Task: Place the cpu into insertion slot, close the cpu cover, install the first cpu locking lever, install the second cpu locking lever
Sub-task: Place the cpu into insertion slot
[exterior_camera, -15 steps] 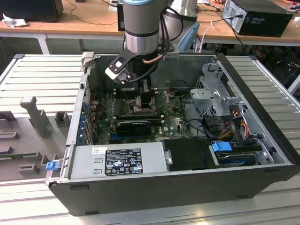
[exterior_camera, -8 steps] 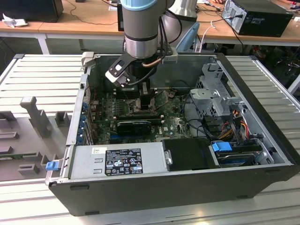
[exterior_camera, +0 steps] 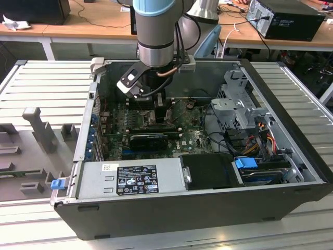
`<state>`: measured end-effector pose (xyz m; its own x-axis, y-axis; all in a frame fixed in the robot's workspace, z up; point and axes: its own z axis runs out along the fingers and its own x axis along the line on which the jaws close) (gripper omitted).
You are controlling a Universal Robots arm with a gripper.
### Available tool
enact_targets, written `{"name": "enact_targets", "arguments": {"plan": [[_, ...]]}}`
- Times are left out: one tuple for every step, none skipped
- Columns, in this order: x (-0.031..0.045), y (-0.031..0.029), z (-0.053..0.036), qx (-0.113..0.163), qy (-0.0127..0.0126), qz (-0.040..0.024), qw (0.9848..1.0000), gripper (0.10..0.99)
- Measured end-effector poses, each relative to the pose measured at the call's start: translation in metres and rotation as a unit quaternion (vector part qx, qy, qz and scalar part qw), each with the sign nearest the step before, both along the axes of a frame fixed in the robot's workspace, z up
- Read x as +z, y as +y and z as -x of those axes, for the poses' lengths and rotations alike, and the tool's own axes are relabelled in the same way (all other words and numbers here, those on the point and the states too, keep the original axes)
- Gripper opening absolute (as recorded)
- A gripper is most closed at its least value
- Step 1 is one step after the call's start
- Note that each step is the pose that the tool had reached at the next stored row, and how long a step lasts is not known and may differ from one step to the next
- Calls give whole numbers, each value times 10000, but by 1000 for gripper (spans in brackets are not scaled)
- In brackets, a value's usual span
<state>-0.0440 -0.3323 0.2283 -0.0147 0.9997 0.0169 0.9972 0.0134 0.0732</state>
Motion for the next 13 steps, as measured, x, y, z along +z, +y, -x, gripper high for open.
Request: {"name": "enact_targets", "arguments": {"plan": [[-23,4,6,-7,0,-1,10000,529],[-50,7,10,-38,0,-1,10000,529],[-63,7,13,-63,0,-1,10000,529],[-73,7,15,-80,0,0,10000,529],[-90,7,16,-88,0,0,10000,529],[-105,7,16,-90,0,0,10000,529],[-112,7,18,-90,0,0,10000,529],[-121,7,21,-91,0,0,10000,529],[-130,8,22,-90,0,0,10000,529],[-137,10,22,-90,0,0,10000,529],[-150,13,24,-90,-1,-1,10000,529],[-159,16,26,-90,0,0,10000,529],[-173,23,36,-90,0,0,10000,529]]}}
